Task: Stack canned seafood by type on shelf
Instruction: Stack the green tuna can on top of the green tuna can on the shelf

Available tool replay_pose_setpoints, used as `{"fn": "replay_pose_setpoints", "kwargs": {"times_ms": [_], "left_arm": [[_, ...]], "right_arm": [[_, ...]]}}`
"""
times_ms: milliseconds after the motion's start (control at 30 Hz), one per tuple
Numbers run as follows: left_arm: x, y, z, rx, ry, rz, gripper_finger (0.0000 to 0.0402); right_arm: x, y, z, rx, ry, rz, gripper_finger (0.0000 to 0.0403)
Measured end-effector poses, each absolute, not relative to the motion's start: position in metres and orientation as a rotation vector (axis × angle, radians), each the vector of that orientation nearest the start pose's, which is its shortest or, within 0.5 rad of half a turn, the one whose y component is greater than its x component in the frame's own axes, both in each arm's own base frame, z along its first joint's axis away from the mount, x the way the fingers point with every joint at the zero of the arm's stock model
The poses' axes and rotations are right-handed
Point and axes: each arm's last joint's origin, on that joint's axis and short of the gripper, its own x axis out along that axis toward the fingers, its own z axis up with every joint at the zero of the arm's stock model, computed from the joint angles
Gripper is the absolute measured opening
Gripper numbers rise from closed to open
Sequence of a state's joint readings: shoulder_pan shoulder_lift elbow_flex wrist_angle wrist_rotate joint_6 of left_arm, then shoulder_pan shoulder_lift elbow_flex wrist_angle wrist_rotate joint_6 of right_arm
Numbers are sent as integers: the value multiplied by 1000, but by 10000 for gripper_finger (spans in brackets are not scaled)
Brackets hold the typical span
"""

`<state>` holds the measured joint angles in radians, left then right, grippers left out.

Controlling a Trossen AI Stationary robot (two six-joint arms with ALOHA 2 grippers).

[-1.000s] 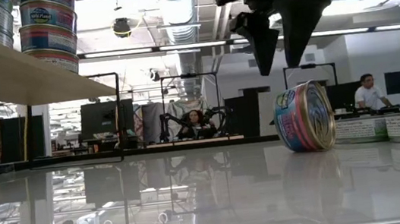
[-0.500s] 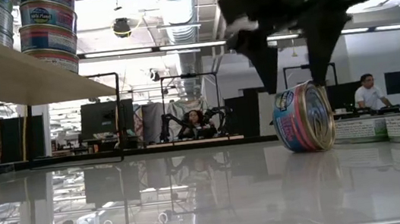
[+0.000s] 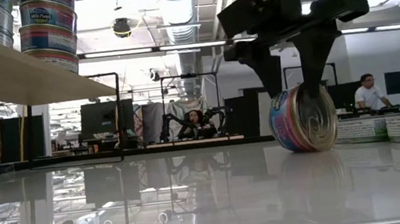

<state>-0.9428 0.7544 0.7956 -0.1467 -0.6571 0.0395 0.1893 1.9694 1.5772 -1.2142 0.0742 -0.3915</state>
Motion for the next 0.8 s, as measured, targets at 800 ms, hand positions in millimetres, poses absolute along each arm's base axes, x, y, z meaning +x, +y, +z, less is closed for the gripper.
{"fn": "replay_pose_setpoints", "kwargs": {"times_ms": [800], "left_arm": [[109, -118, 345, 154, 64, -263, 249]], "right_arm": [[365, 65, 214, -470, 1534, 347, 211]]}}
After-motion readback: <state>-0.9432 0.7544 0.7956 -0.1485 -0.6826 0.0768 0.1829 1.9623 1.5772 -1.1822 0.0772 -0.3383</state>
